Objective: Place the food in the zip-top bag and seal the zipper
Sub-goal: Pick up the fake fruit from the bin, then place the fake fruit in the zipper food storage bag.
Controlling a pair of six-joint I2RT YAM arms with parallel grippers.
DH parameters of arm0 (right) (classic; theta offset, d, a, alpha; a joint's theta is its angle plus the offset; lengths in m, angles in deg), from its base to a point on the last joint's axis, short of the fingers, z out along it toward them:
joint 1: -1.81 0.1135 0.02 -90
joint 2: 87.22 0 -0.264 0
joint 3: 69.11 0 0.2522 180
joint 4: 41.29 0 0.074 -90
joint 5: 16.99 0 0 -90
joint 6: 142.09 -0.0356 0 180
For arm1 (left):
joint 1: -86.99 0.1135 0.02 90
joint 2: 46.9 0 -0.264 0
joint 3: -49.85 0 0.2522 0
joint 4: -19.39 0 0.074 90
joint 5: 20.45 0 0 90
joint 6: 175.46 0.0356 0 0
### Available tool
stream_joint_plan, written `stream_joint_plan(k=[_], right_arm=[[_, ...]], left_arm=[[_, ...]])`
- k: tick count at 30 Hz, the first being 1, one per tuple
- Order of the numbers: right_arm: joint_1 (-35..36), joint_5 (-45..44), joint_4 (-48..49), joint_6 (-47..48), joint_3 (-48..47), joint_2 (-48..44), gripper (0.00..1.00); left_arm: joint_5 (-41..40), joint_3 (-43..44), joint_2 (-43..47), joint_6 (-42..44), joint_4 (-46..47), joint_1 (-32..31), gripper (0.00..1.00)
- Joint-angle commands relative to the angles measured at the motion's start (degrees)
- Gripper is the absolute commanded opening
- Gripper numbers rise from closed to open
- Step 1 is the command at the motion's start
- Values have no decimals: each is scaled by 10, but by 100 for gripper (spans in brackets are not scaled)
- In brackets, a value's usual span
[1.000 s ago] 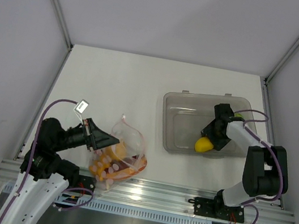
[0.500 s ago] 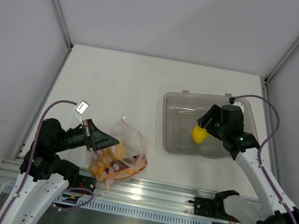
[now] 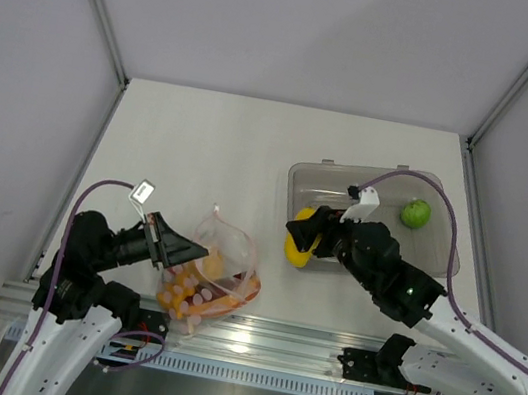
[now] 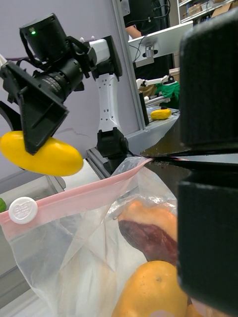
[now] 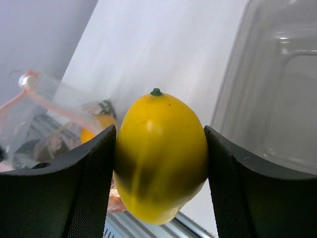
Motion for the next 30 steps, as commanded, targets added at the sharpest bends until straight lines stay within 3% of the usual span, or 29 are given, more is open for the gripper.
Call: stream_joint_plan(k=[1,15,30], right_arm=[[74,-89,95,18,1,14,0],[204,-150,219,46,-45,136,0],[230,-151,249,25,-55,204,0]], left_arm=[[-8,31,9,4,-7,-3,1],[-9,30,13,1,-11,-3,1],[-6,28,19,-8,-7,-3,1]])
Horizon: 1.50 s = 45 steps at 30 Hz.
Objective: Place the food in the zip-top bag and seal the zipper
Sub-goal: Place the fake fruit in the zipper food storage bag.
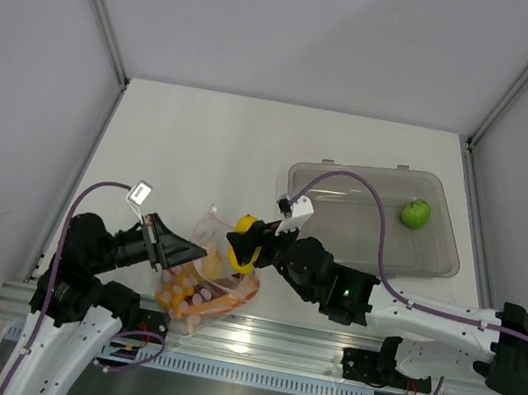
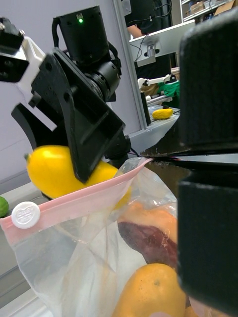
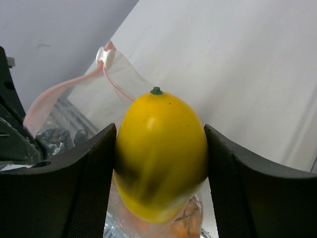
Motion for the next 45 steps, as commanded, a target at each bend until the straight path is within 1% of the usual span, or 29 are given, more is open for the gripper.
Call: stream_joint_plan(k=[1,6,9,10,12,13,15,16,18,19,22,25,31,35,38,41,42,45], right_arm=[[13,-15,36,-12,-29,28,0],[28,-21,37,-5,-51,63,4],[36,-29,24,-1,-68,74,9],[36,-30,17,-1,-70,79,14],[39,-30,12,-1,-73,82,20],[40,-31,8,-2,-73,82,29],[41,-37,2,-6,-73,81,40],[42,-37,-2,-7,-73,80,51],[43,-37,-6,-8,-73,80,61],[43,-36,-13,-9,-75,80,68],[44,-35,-24,-13,-75,80,77],[45,-31,-31,-17,-73,76,83],[46,-25,-43,-23,-73,61,87],[46,-46,-62,-24,-73,44,86],[41,-59,-93,-31,-73,25,83],[36,-54,-105,-33,-63,7,76],[32,-48,-106,-33,-59,4,72],[18,-16,-101,-36,-41,-5,68]], left_arm=[[3,19,7,-7,10,-3,1],[5,20,10,-6,9,-3,1],[7,22,8,-5,8,-3,1],[7,22,7,-5,9,-3,1],[8,24,7,-4,9,-3,0],[8,23,7,-4,10,-3,0],[9,23,6,-4,10,-3,1],[8,24,5,-4,11,-3,1],[9,24,4,-3,12,-3,1],[10,25,4,-4,13,-3,1],[10,28,3,-3,13,-3,1],[10,31,2,-3,11,-3,1],[9,34,4,-2,6,-4,0],[9,35,8,-2,3,-3,1],[9,39,9,-2,-1,-3,1],[8,39,10,-1,-3,-3,1],[9,39,11,-2,-3,-3,1],[9,39,13,-3,-4,-3,1]])
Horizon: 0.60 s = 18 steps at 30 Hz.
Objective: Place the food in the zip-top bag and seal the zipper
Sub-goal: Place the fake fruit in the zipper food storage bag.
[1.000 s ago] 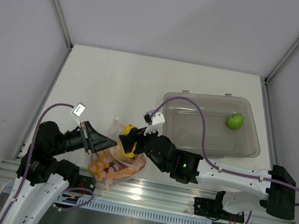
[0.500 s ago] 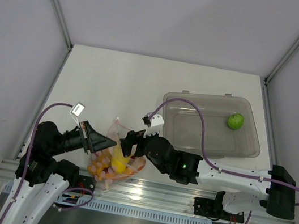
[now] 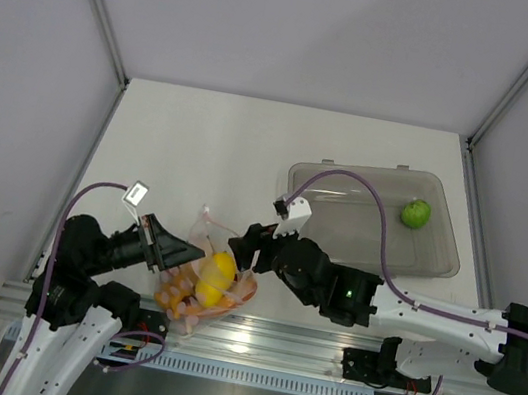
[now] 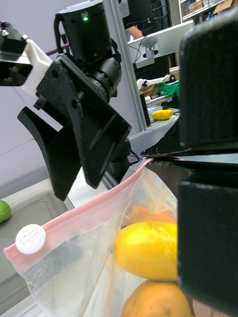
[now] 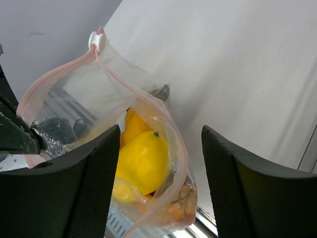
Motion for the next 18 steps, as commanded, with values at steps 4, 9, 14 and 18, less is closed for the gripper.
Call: stream_joint_plan(k=[4,9,14,18], right_arm=[[-32,51,8,-22,23,-8,65],[-43,84,12,-25,15,39,60],[-43,101,13,-26,3,63,31],[-42,90,-5,-17,-10,53,4]], left_arm=[[9,25,11,-5,8,-3,1],[8,28,14,-3,-1,-3,1],[5,31,17,0,-8,-3,1],[4,33,17,1,-10,-3,1]])
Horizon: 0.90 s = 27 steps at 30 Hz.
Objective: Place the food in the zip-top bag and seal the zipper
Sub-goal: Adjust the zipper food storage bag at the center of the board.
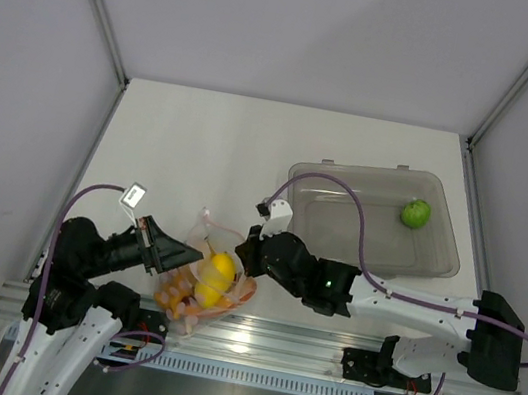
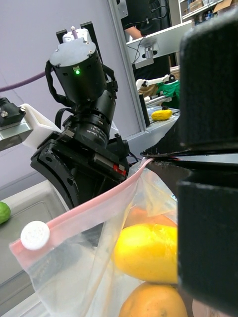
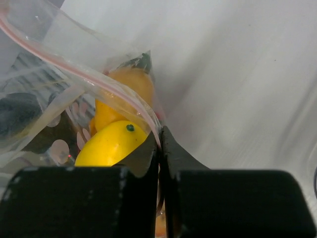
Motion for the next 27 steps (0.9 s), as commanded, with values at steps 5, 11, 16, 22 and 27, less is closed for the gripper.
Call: stream_joint_plan(k=[5,11,16,22,27], right_arm=[[1,-39,-48,29,-72,-61,0],[-2,-49,-86,42,-101,-114,0],[-1,-37,-88,30,-91,-121,0],[-5,-36,-95,22,-80,-101,0],[-5,-32,-104,24,-90,-93,13]], left_arm=[[2,28,3,7,-2,-3,1],[-13,30,1,16,-14,-3,1],[-41,36,8,20,-30,-3,1],[-41,49,8,13,-28,-3,0],[-40,46,7,15,-30,-3,1]])
